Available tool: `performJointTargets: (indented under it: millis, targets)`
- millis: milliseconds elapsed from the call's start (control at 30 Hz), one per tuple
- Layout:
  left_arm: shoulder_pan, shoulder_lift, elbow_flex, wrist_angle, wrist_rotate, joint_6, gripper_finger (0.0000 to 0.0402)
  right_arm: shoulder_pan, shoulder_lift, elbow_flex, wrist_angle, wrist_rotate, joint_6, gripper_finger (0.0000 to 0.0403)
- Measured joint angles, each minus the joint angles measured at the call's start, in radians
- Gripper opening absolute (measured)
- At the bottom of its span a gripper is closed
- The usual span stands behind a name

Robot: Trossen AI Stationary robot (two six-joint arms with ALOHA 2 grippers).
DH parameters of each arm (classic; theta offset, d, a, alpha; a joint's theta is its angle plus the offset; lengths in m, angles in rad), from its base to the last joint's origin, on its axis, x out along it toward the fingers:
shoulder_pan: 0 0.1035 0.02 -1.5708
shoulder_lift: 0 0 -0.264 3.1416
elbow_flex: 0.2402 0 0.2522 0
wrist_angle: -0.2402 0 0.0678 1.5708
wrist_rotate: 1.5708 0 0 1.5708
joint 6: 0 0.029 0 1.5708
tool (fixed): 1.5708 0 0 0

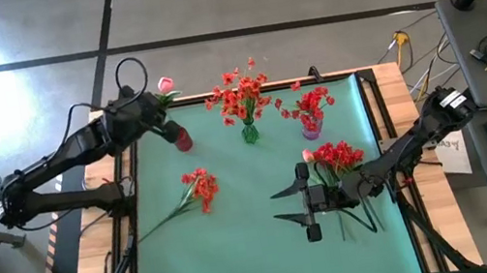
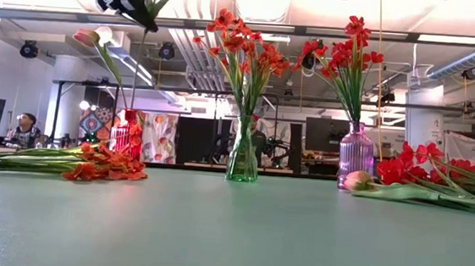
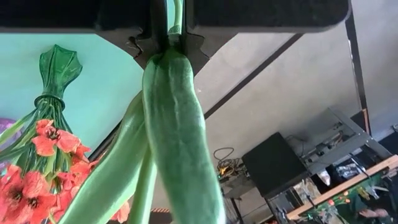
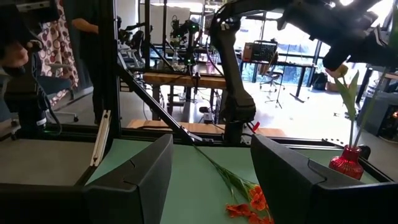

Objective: Sort flowers into vase by color
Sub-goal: Put the bottom pink flower in the red flower vase

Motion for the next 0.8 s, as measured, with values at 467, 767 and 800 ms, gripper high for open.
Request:
performJointTargets:
  millis: [467,767,800]
  targets:
    - [0.01,0.035,0.0,-0.002,-0.002,-0.074,0.0031,0.0,0.0,0.0,0.0,0.0,-0.003,0.021]
    - [0.011,0.033,0.0,-0.04,-0.002,-0.11,0.0077,0.0,0.0,0.0,0.0,-0.001,-0.005,0.021]
    - [0.011,0.033,0.0,-0.042,-0.002,-0.113,0.0081,0.0,0.0,0.0,0.0,-0.001,-0.005,0.021]
